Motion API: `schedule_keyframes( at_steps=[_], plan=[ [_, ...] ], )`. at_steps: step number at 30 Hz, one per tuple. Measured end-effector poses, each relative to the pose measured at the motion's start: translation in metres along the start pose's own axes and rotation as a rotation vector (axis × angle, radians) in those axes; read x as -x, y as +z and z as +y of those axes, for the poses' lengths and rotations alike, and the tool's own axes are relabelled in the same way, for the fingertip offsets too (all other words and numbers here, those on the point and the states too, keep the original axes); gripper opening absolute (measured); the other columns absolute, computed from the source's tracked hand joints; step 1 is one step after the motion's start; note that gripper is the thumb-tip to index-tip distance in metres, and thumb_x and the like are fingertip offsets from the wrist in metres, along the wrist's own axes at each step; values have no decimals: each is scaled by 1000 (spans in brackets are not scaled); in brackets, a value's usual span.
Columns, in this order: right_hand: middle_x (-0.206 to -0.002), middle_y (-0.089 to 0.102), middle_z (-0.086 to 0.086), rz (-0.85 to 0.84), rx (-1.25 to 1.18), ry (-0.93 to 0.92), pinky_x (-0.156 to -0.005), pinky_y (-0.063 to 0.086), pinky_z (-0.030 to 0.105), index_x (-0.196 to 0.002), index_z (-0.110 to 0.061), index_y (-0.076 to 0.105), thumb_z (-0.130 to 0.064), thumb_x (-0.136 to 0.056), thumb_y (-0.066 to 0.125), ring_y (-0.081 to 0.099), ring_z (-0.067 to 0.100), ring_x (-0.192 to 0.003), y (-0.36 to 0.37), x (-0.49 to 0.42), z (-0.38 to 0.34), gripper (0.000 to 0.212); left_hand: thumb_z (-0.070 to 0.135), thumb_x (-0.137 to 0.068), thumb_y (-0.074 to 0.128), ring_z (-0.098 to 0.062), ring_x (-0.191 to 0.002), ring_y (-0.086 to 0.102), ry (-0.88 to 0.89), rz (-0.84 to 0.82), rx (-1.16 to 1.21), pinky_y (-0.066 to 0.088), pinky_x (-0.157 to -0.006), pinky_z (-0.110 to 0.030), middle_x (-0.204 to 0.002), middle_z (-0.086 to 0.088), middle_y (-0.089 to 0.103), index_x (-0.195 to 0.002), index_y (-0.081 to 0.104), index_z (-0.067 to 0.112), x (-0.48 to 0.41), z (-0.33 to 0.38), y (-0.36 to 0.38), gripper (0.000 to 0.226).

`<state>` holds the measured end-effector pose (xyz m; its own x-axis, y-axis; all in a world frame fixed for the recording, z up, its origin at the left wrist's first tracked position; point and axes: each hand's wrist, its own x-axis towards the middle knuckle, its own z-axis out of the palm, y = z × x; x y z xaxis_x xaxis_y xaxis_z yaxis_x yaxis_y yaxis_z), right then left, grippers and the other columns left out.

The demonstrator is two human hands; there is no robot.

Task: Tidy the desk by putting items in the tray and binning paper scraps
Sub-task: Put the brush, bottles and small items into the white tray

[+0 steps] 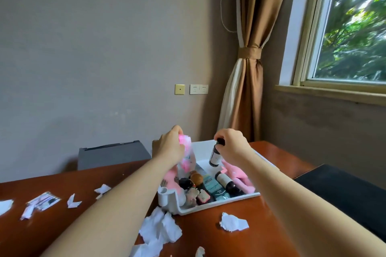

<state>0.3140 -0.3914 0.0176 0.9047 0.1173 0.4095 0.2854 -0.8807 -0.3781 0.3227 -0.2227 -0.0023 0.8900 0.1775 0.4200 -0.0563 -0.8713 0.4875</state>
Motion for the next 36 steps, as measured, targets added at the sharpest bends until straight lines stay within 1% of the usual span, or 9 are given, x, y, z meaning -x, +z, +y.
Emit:
schedule_keyframes(
  at_steps=[6, 10, 13, 17, 20, 26, 31, 33, 36],
  plan=[
    [-115, 64, 11, -59, 27, 1, -83, 50, 35, -115, -11, 59, -4, -87, 51, 58, 30, -105, 22, -9, 10, 30, 11, -86, 46, -31, -98, 51, -18, -83, -127, 34, -82, -35, -92, 0, 63, -88, 38, 30, -16, -10, 29, 21],
    [-114, 65, 12, -137, 45, -21, -76, 51, 30, -116, -10, 61, -3, -88, 52, 60, 29, -100, 29, -10, 13, 30, 10, -90, 48, -29, -104, 52, 84, -109, -344, 30, -92, -37, -107, -4, 64, -105, 47, 21, -17, -2, 27, 19],
    [-114, 64, 12, -128, 42, -36, -77, 48, 30, -115, -9, 61, -3, -88, 51, 60, 29, -100, 31, -9, 14, 29, 9, -88, 53, -27, -109, 54, 86, -146, -422, 29, -95, -38, -112, -4, 64, -108, 48, 21, -21, -2, 28, 25],
    [-115, 63, 11, -141, 51, -58, -79, 51, 29, -117, -10, 60, -3, -90, 52, 59, 28, -100, 30, -9, 14, 29, 4, -85, 53, -26, -104, 54, 53, -158, -423, 32, -93, -38, -109, -3, 63, -96, 45, 24, -28, -7, 28, 24],
    [-117, 63, 11, -148, 56, -69, -83, 54, 31, -118, -11, 60, -3, -90, 53, 60, 27, -100, 28, -9, 14, 30, 3, -86, 52, -26, -102, 54, 55, -168, -440, 31, -89, -37, -108, -3, 63, -97, 46, 23, -31, -10, 26, 24],
    [-121, 60, 11, -127, 60, -96, -77, 48, 26, -120, -10, 59, -1, -90, 51, 59, 28, -102, 31, -3, 13, 32, 9, -88, 56, -27, -117, 51, 156, -194, -606, 36, -95, -37, -121, -8, 60, -115, 57, 17, -21, -11, 27, 28],
    [-127, 50, 9, -97, 59, -92, -84, 49, 29, -125, -11, 55, -7, -92, 53, 57, 28, -104, 27, 1, 7, 33, 20, -87, 56, -29, -119, 48, 144, -267, -517, 39, -100, -44, -125, -6, 58, -115, 61, 22, -11, -11, 24, 28],
    [-127, 49, 8, -87, 57, -96, -84, 51, 30, -125, -12, 56, -10, -93, 54, 58, 26, -103, 21, 2, 1, 32, 30, -92, 53, -30, -120, 48, 184, -271, -491, 39, -100, -42, -126, -7, 57, -115, 61, 20, -4, -9, 13, 26],
    [-123, 54, 8, -103, 71, -118, -85, 53, 34, -120, -12, 59, -14, -93, 53, 59, 25, -102, 11, 9, -10, 28, 32, -96, 46, -28, -121, 46, 282, -254, -454, 36, -99, -39, -125, -9, 56, -118, 60, 16, 12, -4, -12, 31]
  ],
)
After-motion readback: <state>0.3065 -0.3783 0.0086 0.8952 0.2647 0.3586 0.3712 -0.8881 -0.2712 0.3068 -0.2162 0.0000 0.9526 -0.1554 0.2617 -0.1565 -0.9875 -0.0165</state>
